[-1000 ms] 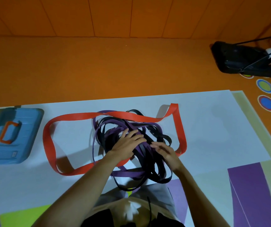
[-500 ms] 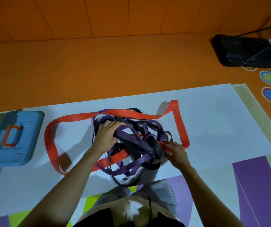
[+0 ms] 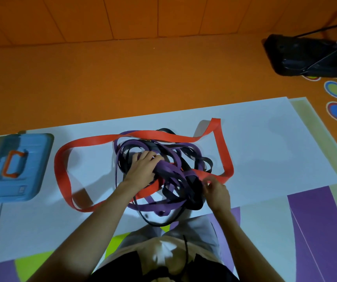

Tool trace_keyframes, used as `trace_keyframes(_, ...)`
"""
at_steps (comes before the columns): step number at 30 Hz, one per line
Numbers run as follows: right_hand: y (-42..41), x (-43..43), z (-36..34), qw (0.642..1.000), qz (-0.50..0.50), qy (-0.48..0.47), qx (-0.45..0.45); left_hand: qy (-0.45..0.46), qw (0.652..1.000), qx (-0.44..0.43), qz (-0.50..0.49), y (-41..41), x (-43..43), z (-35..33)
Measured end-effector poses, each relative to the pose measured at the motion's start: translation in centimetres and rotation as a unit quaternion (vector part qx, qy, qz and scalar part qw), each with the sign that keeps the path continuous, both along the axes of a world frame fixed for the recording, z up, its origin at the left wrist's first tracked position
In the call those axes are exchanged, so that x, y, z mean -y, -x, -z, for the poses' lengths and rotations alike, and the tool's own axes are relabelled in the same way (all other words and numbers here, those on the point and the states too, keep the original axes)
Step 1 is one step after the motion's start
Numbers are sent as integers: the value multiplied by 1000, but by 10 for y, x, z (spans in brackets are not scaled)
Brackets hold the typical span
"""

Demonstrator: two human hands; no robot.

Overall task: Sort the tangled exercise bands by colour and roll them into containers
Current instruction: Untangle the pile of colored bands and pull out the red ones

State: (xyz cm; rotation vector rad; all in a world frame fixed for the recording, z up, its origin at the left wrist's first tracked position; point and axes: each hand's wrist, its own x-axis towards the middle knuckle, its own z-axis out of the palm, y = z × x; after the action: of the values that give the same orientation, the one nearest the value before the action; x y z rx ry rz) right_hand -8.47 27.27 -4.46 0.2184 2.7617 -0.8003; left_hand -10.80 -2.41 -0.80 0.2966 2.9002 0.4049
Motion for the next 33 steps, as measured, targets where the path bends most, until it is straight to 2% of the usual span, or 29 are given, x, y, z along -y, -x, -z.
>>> trace_keyframes(5,-27,-6,10,997,51,28,57,4,1000,11,13,-4,-13,3)
trace_keyframes(10,-38,-3,2,996,67,54,-23,-40,998,-30,-48,-31,2,1)
trace_keyframes(13,-45,4,4,995,-4,57,-77,-79,982,-77,-155,-62,13,7)
trace_keyframes(16,-54,26,5,970,-163,93,-154,-117,937,-86,-317,-88,24,20)
trace_keyframes(18,-57,48,8,933,-297,92,-181,-150,906,-59,-390,-97,33,27)
trace_keyframes(20,-60,67,17,898,-421,47,-123,-190,881,-18,-433,-101,40,31)
trace_keyframes(21,-62,76,22,883,-462,-7,-86,-203,868,6,-452,-103,42,31)
trace_keyframes(24,-71,98,34,841,-495,-215,31,-199,849,52,-487,-110,45,28)
trace_keyframes(27,-79,119,39,816,-476,-328,21,-194,842,91,-494,-116,47,21)
trace_keyframes(30,-69,123,32,802,-499,-329,-7,-194,827,184,-495,-117,57,22)
trace_keyframes(31,-61,122,26,810,-502,-301,-15,-206,816,227,-490,-117,60,20)
trace_keyframes(33,-42,120,2,849,-496,-179,27,-242,783,334,-467,-118,62,11)
